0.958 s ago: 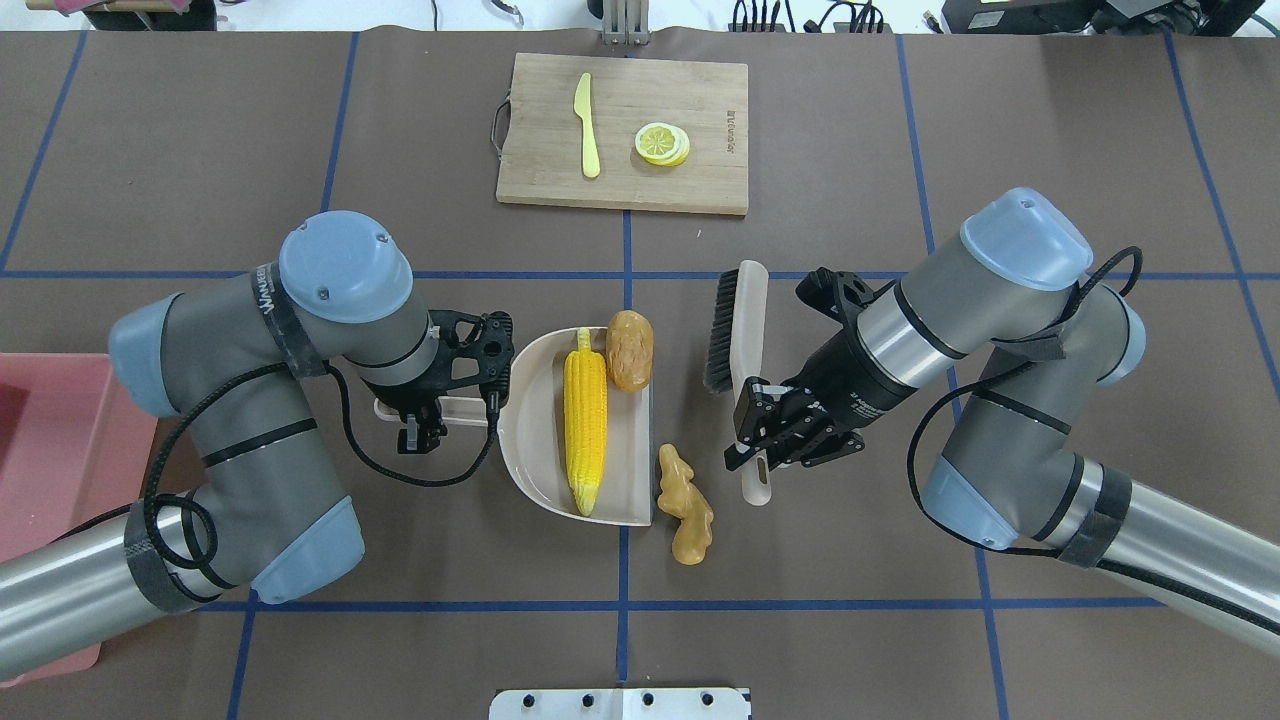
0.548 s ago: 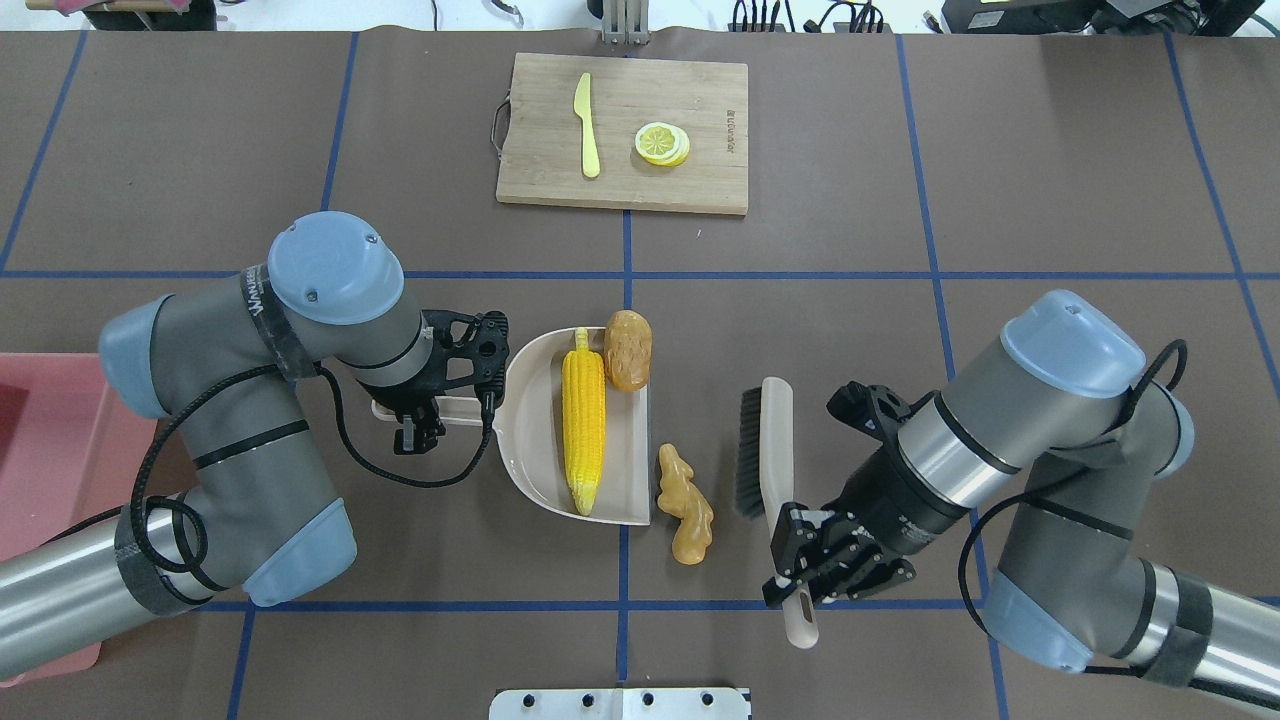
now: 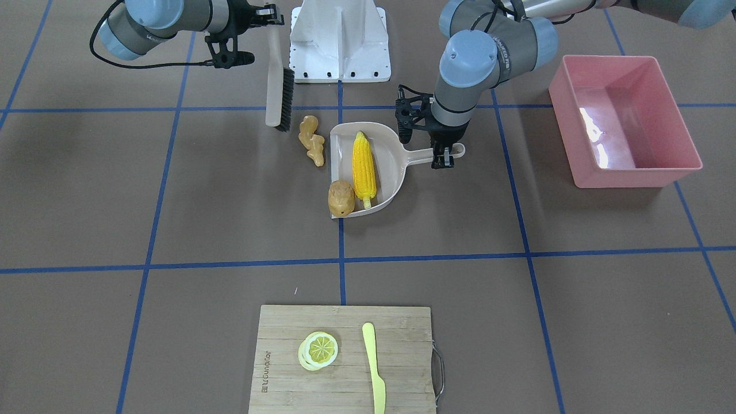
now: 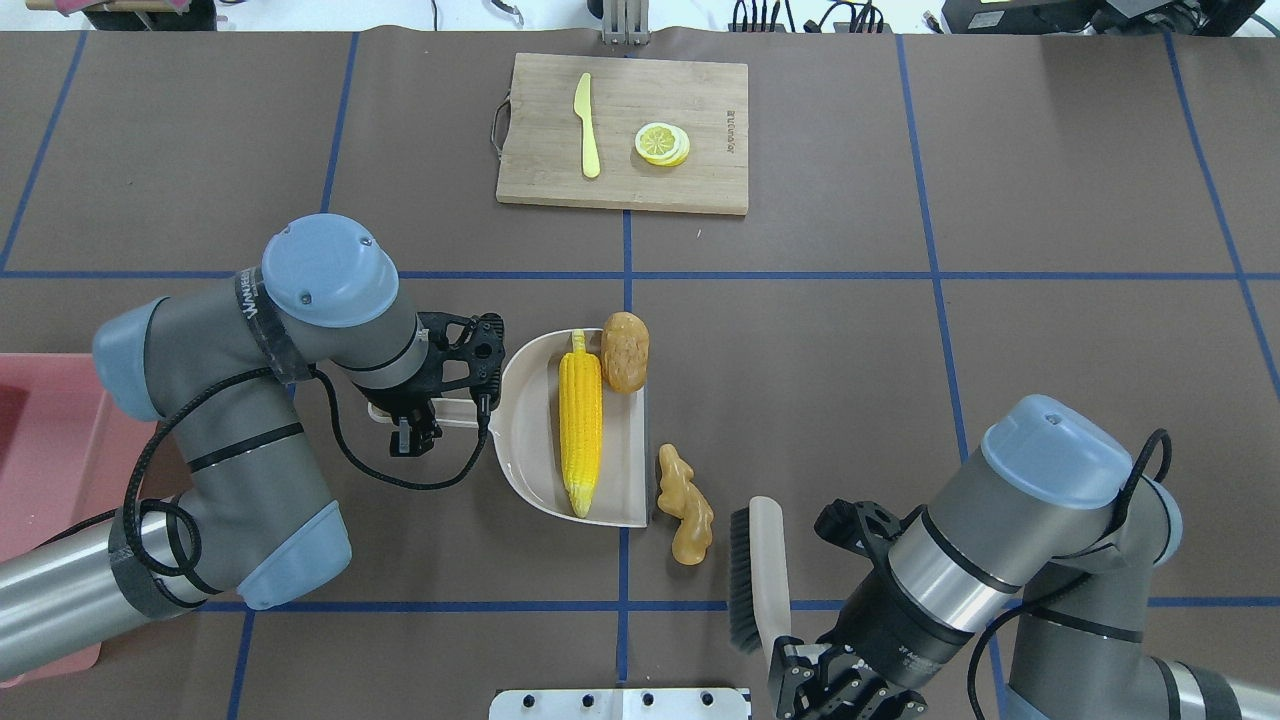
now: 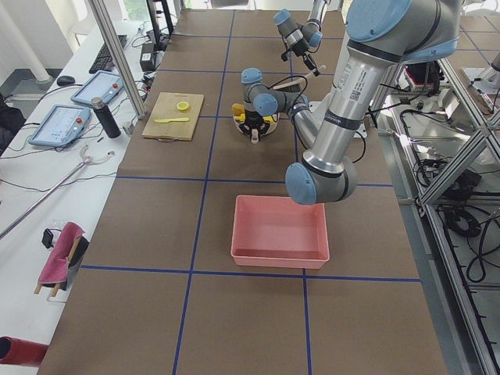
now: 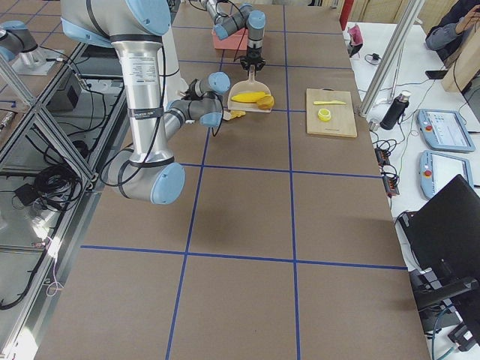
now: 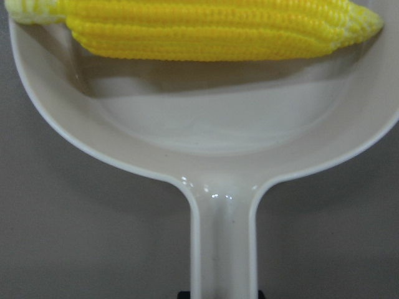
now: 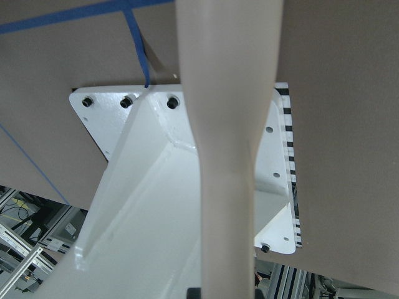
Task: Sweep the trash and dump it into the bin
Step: 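Lift the brush and move it back behind the ginger with the right gripper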
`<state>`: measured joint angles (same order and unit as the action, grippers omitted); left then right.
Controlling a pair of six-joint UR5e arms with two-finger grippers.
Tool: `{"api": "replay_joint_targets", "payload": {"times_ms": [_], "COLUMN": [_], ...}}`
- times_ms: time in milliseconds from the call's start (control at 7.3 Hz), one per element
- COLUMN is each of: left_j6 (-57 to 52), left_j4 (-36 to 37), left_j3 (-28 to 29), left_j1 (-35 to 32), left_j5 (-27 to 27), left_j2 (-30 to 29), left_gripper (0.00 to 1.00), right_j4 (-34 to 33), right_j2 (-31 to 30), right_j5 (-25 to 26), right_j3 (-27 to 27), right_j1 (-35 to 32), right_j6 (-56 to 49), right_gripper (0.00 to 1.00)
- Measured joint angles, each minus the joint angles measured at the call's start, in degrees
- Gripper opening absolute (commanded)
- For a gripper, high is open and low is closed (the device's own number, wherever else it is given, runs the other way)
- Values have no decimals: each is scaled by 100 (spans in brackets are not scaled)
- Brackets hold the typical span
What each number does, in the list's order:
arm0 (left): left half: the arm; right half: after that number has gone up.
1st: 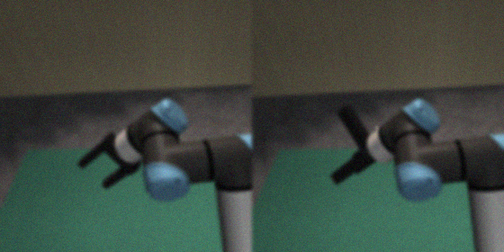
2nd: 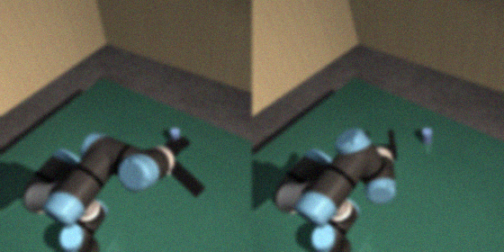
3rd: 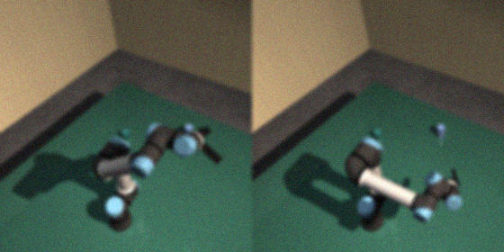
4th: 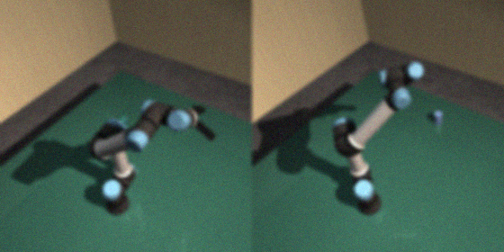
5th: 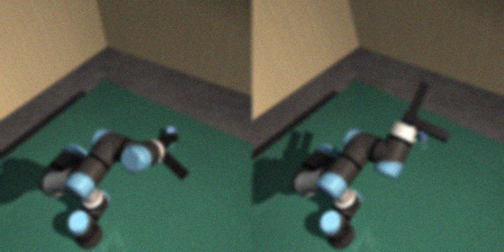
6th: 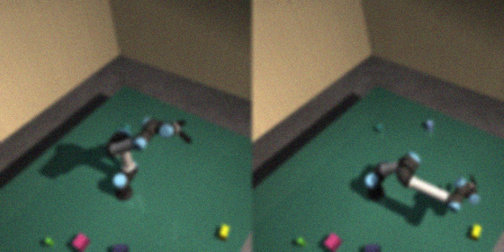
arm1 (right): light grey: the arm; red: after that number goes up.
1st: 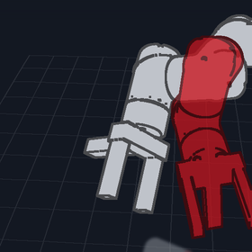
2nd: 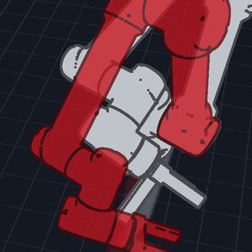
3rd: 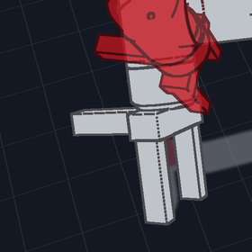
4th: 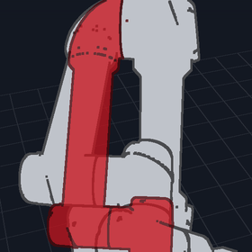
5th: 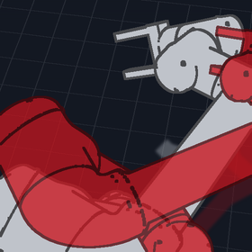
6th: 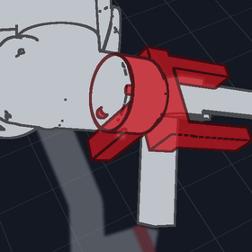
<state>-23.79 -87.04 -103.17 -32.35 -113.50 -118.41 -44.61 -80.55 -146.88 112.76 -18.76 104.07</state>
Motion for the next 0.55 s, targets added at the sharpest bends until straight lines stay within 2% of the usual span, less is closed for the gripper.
{"api": "replay_joint_targets", "payload": {"times_ms": [548], "left_j6": [5], "left_j4": [-101], "left_j3": [-61], "left_j1": [3], "left_j5": [3], "left_j2": [61], "left_gripper": [0], "right_j4": [6], "right_j2": [-10], "right_j5": [-218], "right_j3": [-81], "right_j1": [222], "right_j6": [-3], "right_gripper": [0]}}
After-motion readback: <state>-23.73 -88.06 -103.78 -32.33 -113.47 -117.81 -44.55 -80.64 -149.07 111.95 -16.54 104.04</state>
